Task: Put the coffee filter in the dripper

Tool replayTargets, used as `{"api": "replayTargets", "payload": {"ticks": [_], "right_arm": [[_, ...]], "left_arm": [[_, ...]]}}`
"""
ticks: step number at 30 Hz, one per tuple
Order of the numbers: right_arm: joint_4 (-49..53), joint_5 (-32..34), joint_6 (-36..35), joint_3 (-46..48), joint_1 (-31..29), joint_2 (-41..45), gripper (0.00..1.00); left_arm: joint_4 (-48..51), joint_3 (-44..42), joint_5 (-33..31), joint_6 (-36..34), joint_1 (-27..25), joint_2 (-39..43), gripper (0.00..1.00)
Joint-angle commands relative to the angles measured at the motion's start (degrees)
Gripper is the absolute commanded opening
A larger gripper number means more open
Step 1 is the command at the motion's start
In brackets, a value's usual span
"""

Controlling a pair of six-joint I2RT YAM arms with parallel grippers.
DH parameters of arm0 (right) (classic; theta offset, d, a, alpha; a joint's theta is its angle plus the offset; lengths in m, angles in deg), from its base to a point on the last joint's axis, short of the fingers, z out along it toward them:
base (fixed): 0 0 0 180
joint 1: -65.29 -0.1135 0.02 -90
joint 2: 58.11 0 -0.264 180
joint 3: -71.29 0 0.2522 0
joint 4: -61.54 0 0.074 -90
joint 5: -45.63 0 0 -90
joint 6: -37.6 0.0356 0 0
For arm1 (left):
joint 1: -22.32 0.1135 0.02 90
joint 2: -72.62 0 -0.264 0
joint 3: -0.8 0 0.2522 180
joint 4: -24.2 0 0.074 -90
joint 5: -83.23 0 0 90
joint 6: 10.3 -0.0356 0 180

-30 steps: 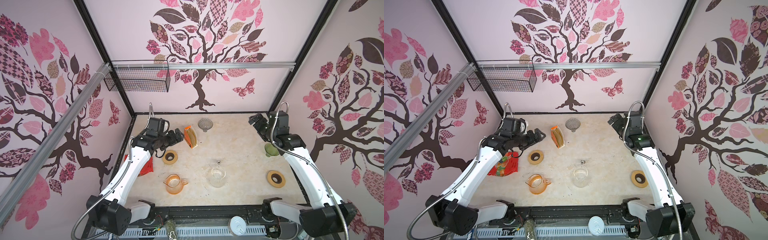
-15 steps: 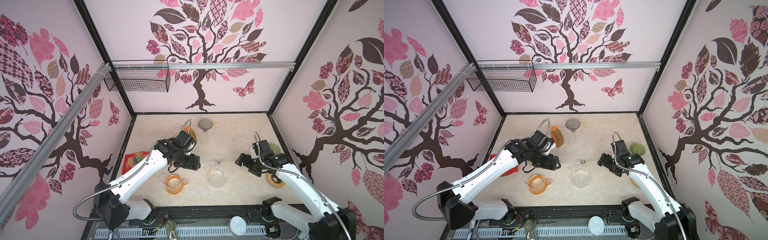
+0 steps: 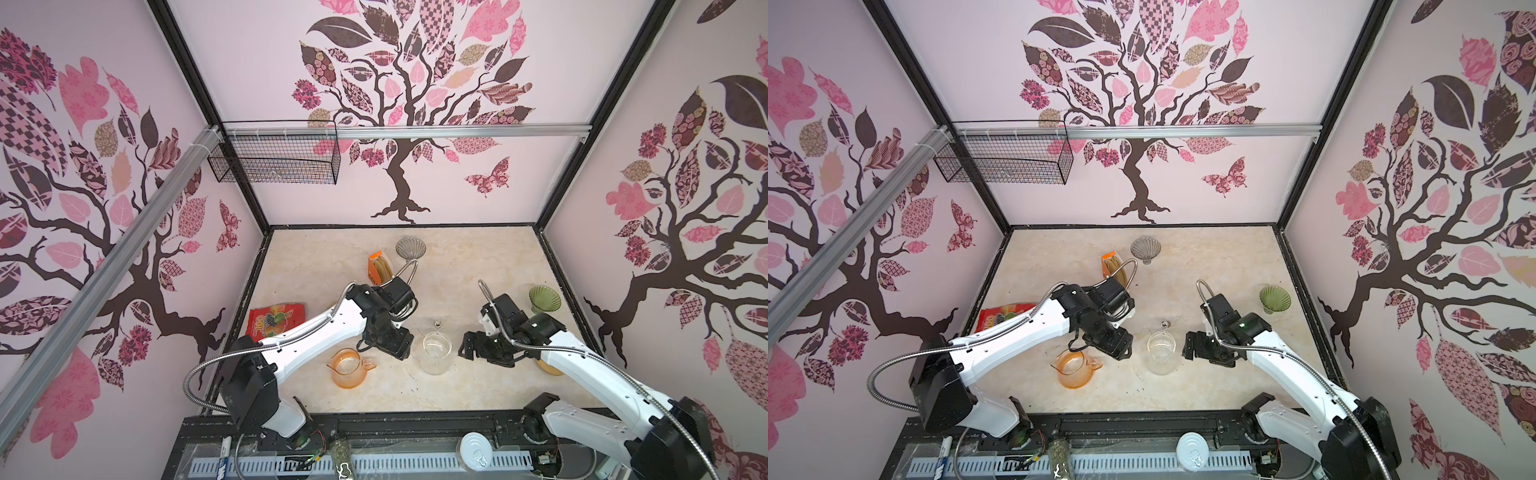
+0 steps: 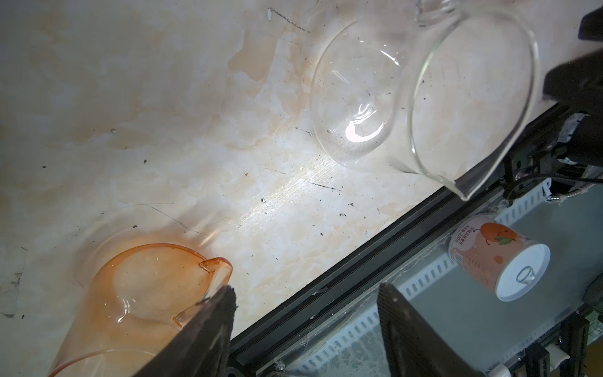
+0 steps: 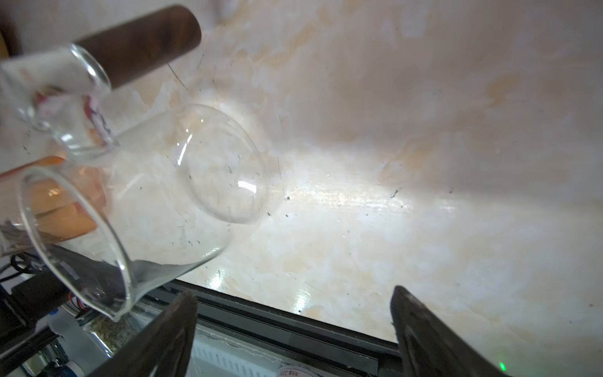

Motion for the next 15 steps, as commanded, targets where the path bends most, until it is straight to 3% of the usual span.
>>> {"api": "replayTargets", "payload": {"ticks": [1,15], "right_arm": [[-1.2,0.0,1.2,1.4,-2.0,-1.3,0.86],[-5.2,-1.6,0.4,0.5,-5.6,-6.1,0.74]], "left_arm": [[-1.0,0.4,-0.1,-1.1,-1.0,-1.7,0.71],[-4.8,0.9,3.8,0.7,-3.0,-7.6,0.67]]}}
